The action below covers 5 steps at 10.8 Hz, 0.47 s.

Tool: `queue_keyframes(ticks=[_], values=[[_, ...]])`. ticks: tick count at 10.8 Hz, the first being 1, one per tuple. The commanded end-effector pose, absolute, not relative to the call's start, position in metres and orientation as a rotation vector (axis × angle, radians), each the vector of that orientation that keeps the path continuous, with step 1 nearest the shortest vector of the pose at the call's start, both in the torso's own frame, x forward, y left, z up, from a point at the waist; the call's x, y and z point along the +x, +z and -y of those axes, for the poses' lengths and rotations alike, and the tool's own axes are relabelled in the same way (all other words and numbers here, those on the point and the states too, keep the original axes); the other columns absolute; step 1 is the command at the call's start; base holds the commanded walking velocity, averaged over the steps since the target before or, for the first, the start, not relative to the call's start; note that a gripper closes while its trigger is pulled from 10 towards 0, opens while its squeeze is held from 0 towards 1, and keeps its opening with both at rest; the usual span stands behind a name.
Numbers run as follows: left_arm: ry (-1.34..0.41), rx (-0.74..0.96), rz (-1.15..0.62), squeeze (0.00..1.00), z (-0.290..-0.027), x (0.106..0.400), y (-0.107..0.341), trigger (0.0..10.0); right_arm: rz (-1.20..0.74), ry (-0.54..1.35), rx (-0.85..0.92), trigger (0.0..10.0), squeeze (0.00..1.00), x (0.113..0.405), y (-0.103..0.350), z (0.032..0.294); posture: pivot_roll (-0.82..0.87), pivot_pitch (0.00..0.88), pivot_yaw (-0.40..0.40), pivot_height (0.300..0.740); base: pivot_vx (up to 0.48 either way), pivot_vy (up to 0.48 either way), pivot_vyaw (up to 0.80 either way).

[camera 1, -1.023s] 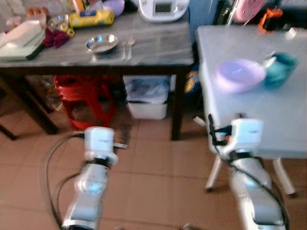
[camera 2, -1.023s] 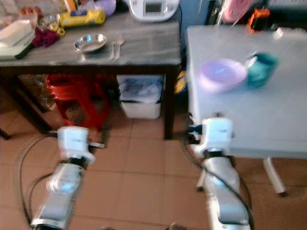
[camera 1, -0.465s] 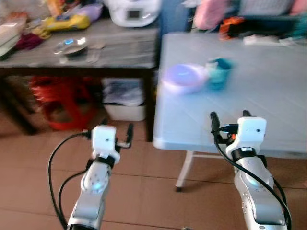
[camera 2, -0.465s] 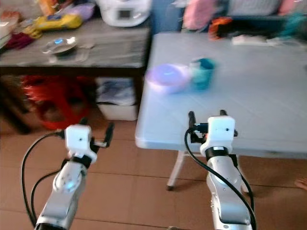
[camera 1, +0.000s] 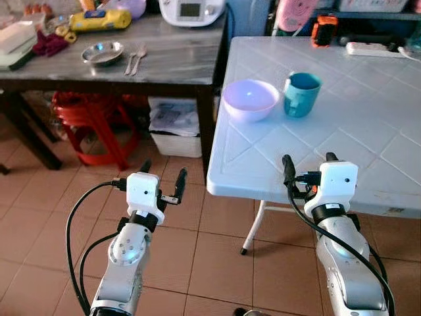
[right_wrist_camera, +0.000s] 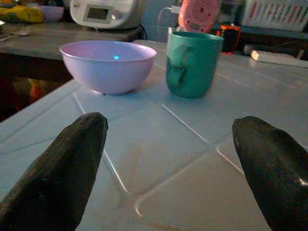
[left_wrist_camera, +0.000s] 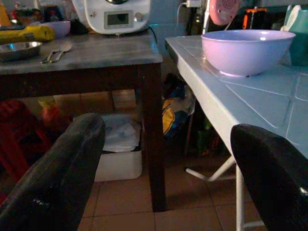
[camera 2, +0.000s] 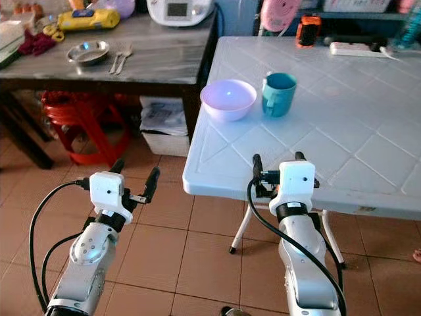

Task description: Setting the table

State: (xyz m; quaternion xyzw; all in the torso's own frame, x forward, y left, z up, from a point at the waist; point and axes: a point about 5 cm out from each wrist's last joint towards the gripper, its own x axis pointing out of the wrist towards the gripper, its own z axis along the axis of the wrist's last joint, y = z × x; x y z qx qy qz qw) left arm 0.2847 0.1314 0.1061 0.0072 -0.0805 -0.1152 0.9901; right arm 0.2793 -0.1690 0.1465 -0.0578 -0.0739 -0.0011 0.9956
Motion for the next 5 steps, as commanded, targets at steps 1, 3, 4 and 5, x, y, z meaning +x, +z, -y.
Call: queue_keyframes(ticks=[1,3,4,5], values=[[-0.241,0.016,0.178,0.00,-0.1333,0.2828,0.1088,10.0,0.178,0.010,-0.119,10.0,0.00,0.2782,0.1529,0.1663,-0.15,0.142,0.061,0.740,0.322,0.000,0.00],[-0.256,0.010,0.177,0.00,-0.1324,0.2818,0.1084,10.0,0.175,0.011,-0.120,10.0,0.00,0.2765,0.1511,0.1654,-0.15,0.147,0.066,0.740,0.420,0.000,0.00],[-0.260,0.010,0.177,0.00,-0.1324,0.2821,0.1084,10.0,0.175,0.012,-0.121,10.0,0.00,0.2763,0.1510,0.1652,-0.15,0.148,0.067,0.740,0.480,0.000,0.00],[-0.264,0.009,0.178,0.00,-0.1319,0.2819,0.1086,10.0,0.174,0.010,-0.121,10.0,0.00,0.2763,0.1509,0.1657,-0.15,0.150,0.069,0.740,0.480,0.000,0.00]])
